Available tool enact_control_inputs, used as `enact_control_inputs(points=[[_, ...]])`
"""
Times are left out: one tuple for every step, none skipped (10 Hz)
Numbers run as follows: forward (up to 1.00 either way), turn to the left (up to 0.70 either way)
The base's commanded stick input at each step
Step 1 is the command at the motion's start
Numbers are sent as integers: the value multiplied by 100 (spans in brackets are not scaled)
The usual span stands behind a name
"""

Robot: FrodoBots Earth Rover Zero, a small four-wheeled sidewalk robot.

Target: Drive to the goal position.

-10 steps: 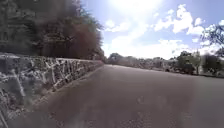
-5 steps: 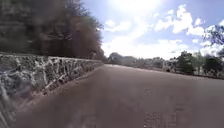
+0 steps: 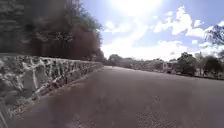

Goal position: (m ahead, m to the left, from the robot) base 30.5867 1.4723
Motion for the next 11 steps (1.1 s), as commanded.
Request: enact_control_inputs(points=[[50,0],[50,0],[50,0],[50,0],[50,0],[50,0],[50,0],[50,0],[50,0],[50,0],[50,0]])
